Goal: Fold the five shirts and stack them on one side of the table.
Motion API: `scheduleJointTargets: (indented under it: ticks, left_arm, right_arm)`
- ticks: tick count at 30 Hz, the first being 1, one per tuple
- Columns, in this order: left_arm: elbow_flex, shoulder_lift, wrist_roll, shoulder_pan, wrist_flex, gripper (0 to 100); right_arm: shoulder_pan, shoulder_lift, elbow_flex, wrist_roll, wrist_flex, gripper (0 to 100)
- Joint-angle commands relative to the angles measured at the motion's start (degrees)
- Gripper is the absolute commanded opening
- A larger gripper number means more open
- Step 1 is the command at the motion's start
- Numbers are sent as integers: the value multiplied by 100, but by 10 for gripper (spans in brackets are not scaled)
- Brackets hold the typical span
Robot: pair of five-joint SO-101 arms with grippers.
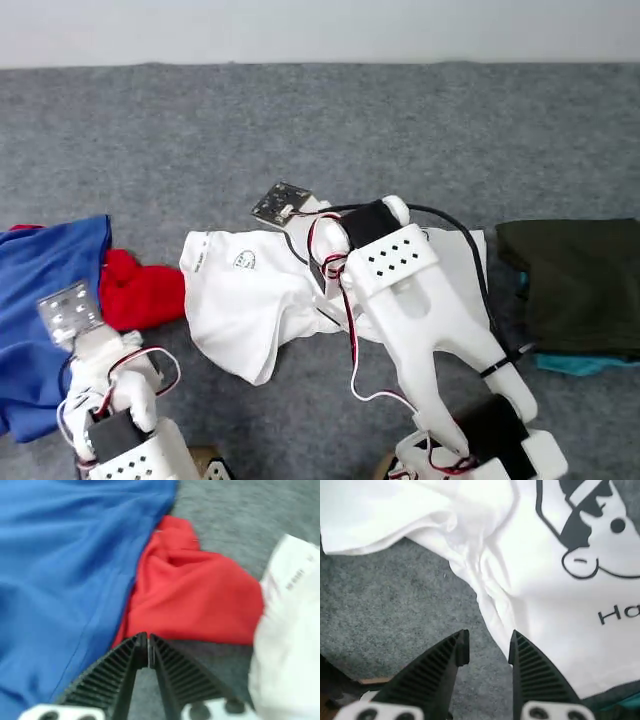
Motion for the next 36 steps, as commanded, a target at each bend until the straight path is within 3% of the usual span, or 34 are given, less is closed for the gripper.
scheduleJointTargets:
  ticks: [1, 11, 16, 19, 36]
  left_arm:
    - [-22, -62, 316, -457, 79, 22]
    - [-22, -70, 290, -818, 440, 21]
    - [-22, -70, 290, -800, 440, 21]
    - [-22, -70, 290, -791, 440, 21]
    - [-22, -70, 290, -791, 440, 21]
  right_arm:
    - [-347, -251, -26, -26, -268, 143]
    - [-1499, 391, -44, 1222, -514, 151]
    - [-1982, 690, -53, 1802, -576, 280]
    - [-2114, 804, -53, 2127, -585, 284]
    - [-2466, 1587, -53, 2444, -1613, 273]
